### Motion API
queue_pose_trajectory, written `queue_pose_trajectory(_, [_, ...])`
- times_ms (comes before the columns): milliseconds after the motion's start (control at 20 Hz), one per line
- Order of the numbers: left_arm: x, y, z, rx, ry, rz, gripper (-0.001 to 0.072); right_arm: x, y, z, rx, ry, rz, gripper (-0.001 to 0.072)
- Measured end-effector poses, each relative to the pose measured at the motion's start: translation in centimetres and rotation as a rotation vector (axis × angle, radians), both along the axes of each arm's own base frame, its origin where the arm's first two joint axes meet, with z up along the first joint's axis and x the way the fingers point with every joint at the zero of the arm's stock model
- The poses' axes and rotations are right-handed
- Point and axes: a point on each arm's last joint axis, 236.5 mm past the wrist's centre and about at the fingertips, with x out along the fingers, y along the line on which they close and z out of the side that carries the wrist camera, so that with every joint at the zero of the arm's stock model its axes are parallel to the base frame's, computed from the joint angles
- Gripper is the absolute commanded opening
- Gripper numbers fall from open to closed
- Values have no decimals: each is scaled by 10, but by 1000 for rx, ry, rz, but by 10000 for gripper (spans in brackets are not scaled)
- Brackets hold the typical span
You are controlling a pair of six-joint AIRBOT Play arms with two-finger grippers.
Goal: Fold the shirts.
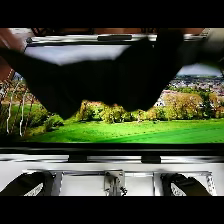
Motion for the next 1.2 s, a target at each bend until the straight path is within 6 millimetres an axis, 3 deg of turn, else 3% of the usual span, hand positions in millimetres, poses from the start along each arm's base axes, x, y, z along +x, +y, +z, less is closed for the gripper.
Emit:
queue_pose_trajectory(100, [-12,-36,-97,49,233,-118,44,-10,-14,-95,-70,223,-41,55])
queue_pose_trajectory(200, [-34,-69,-165,97,364,-251,44,-26,-28,-162,-120,372,-90,55])
queue_pose_trajectory(300, [-57,-93,-209,138,437,-352,44,-42,-41,-205,-159,468,-132,55])
queue_pose_trajectory(400, [-77,-112,-233,152,482,-430,44,-53,-48,-226,-182,519,-158,55])
queue_pose_trajectory(500, [-87,-122,-242,162,489,-472,44,-59,-53,-235,-194,536,-176,54])
queue_pose_trajectory(650, [-94,-134,-241,153,482,-510,44,-58,-56,-230,-185,498,-194,55])
queue_pose_trajectory(900, [-88,-147,-218,133,409,-543,44,-50,-56,-193,-137,339,-209,55])
queue_pose_trajectory(1100, [-83,-155,-212,116,382,-556,44,-43,-57,-176,-104,263,-234,54])
queue_pose_trajectory(1200, [-85,-161,-212,92,389,-564,44,-30,-64,-164,-90,189,-285,54])
